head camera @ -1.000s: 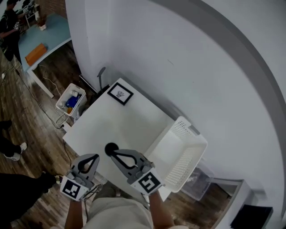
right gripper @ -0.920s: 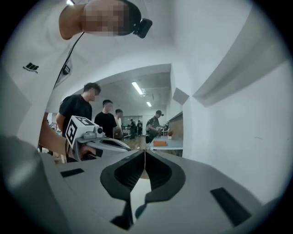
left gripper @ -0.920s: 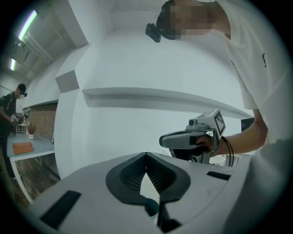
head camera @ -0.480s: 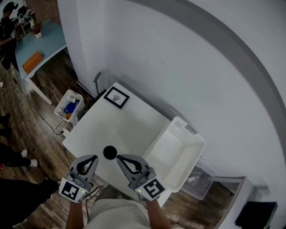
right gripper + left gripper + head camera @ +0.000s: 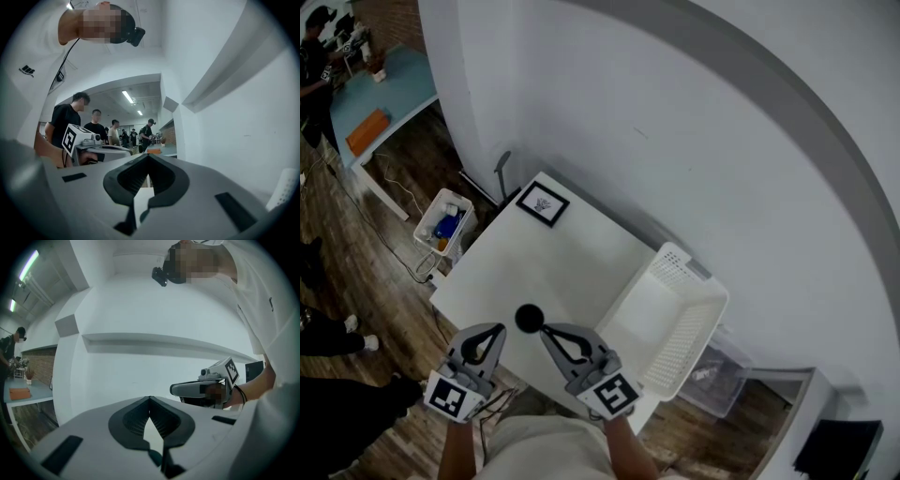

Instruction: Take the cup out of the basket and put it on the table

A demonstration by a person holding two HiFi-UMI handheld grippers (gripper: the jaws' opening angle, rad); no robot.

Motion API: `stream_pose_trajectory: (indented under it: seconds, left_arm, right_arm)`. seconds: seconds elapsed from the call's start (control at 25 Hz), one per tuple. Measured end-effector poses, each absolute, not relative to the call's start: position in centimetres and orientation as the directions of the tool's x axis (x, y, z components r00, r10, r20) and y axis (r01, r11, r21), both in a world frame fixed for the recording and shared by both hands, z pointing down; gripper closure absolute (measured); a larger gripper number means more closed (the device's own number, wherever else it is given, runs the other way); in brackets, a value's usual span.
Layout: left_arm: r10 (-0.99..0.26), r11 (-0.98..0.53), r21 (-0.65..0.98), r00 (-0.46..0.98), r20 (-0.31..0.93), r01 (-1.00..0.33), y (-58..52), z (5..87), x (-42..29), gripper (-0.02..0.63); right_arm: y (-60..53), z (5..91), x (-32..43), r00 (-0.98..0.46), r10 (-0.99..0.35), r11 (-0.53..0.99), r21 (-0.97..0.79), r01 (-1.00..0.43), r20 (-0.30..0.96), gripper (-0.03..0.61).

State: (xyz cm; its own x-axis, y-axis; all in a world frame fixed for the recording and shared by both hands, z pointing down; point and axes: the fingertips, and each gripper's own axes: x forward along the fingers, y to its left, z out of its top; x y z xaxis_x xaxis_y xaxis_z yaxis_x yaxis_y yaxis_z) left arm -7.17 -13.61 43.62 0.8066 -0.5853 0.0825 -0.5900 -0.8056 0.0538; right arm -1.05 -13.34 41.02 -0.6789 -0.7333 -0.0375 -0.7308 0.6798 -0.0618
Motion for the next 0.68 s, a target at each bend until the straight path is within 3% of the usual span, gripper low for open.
stream_pose_trajectory:
  seconds: [0.68]
  left_arm:
    - [-0.585, -0.805, 0.056, 0.806, 0.088, -0.59, -13.42, 43.94, -7.12, 0.612]
  right_arm:
    - [-12.99, 41.44, -1.2, -0.681, -0.731, 0.682, -0.037, -0.731, -0.025, 0.569]
